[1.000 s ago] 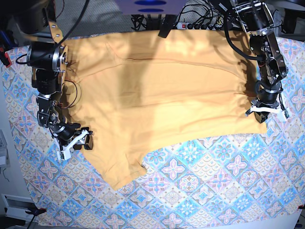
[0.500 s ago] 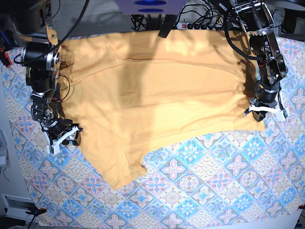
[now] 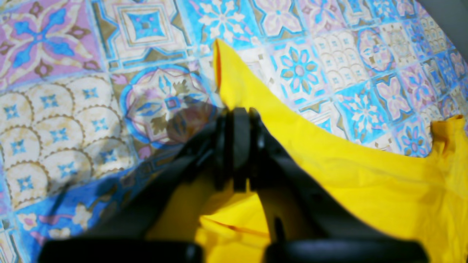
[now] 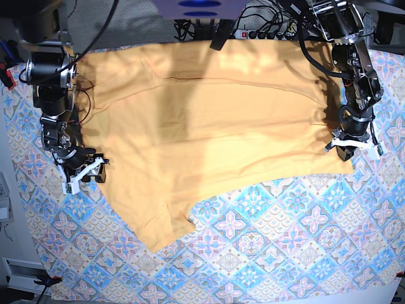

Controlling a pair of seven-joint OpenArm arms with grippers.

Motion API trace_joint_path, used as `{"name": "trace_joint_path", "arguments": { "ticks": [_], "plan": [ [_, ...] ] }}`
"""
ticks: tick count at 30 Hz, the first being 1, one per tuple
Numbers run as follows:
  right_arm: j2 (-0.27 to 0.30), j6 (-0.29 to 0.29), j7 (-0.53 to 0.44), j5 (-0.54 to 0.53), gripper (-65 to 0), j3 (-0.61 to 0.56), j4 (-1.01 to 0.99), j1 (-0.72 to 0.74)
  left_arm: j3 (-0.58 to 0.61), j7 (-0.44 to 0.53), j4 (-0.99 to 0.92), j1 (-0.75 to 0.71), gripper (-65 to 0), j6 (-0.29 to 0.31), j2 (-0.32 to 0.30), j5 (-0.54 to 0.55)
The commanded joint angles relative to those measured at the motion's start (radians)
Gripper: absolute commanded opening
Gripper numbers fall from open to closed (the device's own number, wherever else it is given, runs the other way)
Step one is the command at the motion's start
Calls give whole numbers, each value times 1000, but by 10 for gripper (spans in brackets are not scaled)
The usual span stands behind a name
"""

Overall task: Fold the T-shirt properly
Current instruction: 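Hold the side edges with both grippers and adjust their positions, then drag both held side edges toward the collar, folding the shirt over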

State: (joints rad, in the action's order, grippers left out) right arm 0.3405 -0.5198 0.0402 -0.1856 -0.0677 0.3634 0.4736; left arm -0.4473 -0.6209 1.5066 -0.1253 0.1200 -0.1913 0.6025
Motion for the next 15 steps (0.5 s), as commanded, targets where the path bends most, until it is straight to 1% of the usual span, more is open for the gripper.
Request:
{"name": "trace_joint_path", "arguments": {
  "ticks": [1,2,5,7,9,12,15],
  "plan": [
    [7,-16,20,7,-369,-30,9,18,-5,20,21,9,-650,5,-14,4],
    [7,-16,22,7,-386,-54,10,18,-5,20,21,9,-650,5,-14,4],
    [7,-16,23,7,-474,-97,10,18,-5,20,21,9,-650,5,-14,4],
    [6,-16,23,5,-539,-102,12,18,-5,20,21,9,-650,5,-14,4],
    [6,-16,23,5,-588,-105,12,18,-5,20,21,9,-650,5,-14,4],
    [6,-16,23,5,-636,-100,15,18,-5,20,21,9,-650,5,-14,4],
    [10,-16,26,1,-650,-100,84,14,-5,22,21,9,-650,5,-14,4]
  ]
}}
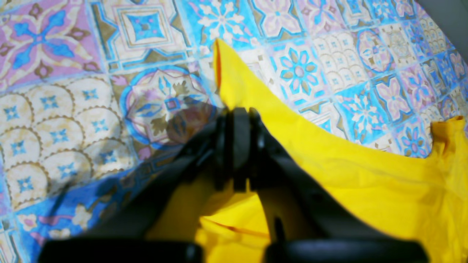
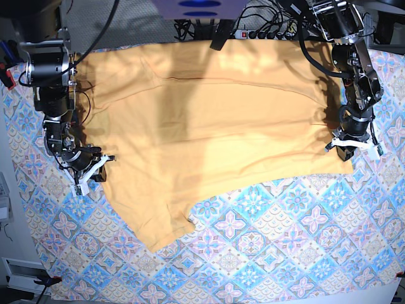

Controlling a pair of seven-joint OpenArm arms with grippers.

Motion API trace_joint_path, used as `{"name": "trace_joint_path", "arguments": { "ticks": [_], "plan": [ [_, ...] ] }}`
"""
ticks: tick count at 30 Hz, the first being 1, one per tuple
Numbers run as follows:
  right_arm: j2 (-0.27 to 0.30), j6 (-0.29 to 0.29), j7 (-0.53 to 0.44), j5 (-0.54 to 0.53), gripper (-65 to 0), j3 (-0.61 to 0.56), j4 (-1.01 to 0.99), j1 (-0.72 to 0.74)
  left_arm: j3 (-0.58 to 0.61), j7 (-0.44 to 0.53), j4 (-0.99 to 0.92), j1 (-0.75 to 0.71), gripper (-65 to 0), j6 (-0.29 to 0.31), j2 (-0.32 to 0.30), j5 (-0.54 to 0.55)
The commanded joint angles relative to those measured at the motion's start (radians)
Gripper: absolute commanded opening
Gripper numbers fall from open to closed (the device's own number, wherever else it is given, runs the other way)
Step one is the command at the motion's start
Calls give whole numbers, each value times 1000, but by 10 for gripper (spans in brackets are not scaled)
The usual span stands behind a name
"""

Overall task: Fold the T-shirt properly
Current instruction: 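Drag both held side edges toward the collar, folding the shirt over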

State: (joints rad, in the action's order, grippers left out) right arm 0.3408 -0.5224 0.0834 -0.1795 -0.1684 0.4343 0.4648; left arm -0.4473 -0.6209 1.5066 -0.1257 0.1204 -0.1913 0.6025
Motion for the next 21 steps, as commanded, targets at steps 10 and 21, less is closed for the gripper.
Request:
{"name": "trace_joint_path", "arguments": {
  "ticks": [10,21],
  "plan": [
    [28,-14,42,-5,-650,111,297,-140,-5,23,21,-4,-650,5,-15,4],
    [31,-15,83,-5,-650,232,433,-239,-5,20,94,-65,-650,5,-17,4]
  ]
}}
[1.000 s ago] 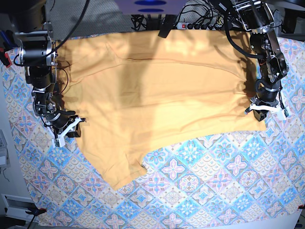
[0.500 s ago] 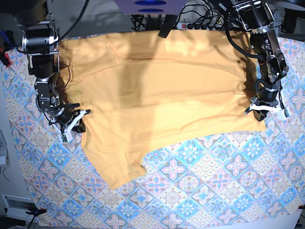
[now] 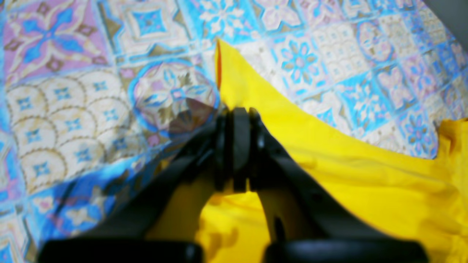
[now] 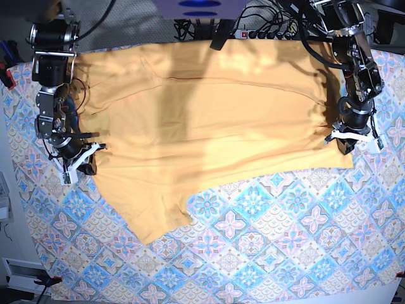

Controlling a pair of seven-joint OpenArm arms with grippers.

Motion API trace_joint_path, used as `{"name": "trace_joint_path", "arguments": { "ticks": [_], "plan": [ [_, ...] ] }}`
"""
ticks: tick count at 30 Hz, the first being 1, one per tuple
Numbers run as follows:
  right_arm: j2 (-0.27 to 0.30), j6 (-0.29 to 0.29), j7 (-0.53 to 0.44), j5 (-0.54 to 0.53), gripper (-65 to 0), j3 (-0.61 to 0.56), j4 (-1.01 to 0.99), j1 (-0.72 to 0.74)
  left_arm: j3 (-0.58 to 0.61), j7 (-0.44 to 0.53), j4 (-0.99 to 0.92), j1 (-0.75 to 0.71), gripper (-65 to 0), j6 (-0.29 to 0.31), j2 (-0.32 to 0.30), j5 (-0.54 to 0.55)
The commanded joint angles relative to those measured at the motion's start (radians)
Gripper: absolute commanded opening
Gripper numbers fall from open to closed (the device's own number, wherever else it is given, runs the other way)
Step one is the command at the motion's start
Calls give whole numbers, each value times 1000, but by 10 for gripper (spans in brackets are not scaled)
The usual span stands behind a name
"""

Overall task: Fold the T-shirt properly
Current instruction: 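Drag both held side edges toward the collar, folding the shirt over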

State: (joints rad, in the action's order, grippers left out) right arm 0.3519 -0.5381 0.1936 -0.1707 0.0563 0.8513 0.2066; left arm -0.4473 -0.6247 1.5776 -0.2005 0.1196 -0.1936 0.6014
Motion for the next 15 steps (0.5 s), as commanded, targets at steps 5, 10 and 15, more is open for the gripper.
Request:
{"name": "trace_joint_path", "arguments": {
  "ticks": [5,10,15],
  "plan": [
    [20,-43,47,-14,-650,90,191,-74,-5,21,111,-49,-650,5,-14,5],
    [20,-47,96,-14,-650,159,286,-163,-5,21,132,-95,-650,5,-14,5],
    [20,-47,97,-14,-650,169,365,-260,-5,22,143,-146,-650,5,-14,5]
  ]
}}
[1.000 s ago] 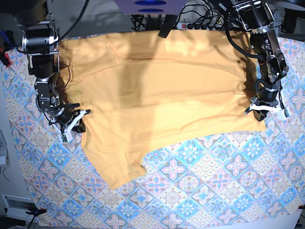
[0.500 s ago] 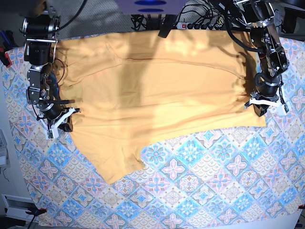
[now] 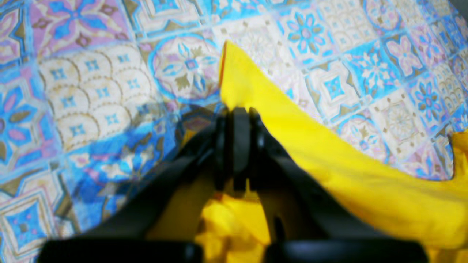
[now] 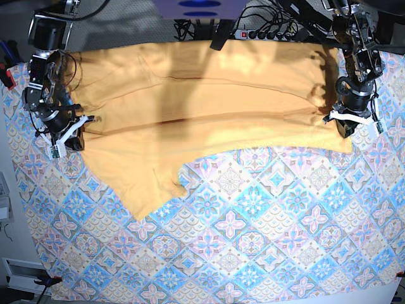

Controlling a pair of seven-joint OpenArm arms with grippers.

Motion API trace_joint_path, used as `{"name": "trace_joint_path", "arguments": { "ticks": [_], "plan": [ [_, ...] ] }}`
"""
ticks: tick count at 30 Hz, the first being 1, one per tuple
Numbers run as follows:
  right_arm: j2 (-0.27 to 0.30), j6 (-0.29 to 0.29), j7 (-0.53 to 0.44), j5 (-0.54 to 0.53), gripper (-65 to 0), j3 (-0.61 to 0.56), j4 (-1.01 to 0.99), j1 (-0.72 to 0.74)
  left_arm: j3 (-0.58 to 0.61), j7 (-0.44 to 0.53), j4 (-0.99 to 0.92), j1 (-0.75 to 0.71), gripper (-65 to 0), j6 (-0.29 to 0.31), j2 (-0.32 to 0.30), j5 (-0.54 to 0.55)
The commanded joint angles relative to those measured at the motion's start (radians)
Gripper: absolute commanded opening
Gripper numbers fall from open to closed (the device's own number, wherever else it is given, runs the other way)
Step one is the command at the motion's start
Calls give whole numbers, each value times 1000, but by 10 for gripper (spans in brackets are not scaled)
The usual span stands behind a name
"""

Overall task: Fold the T-shirt properly
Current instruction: 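Drag both held side edges toward the collar, folding the shirt over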

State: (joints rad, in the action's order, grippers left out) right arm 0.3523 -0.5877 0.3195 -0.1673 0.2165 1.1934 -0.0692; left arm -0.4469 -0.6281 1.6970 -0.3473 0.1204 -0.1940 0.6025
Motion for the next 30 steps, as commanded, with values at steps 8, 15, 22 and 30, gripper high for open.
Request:
{"name": "trace_joint_path", "arguments": {
  "ticks": [8,15,22,30],
  "plan": [
    [20,2,-29,-19,-650,48,168,-114,-3,24,119,-101,-650,5,-14,4],
    [20,2,-29,-19,-650,70,220,-188,-5,27,139,-169,-650,5,-14,6],
    [20,2,-29,-19,-650,70,240,-222,-2,24,140,-221,-650,5,-14,6],
    [18,2,-29,-19,-650,64,239,-220,0,23,102,-266,-650,5,-11,-2]
  ]
}}
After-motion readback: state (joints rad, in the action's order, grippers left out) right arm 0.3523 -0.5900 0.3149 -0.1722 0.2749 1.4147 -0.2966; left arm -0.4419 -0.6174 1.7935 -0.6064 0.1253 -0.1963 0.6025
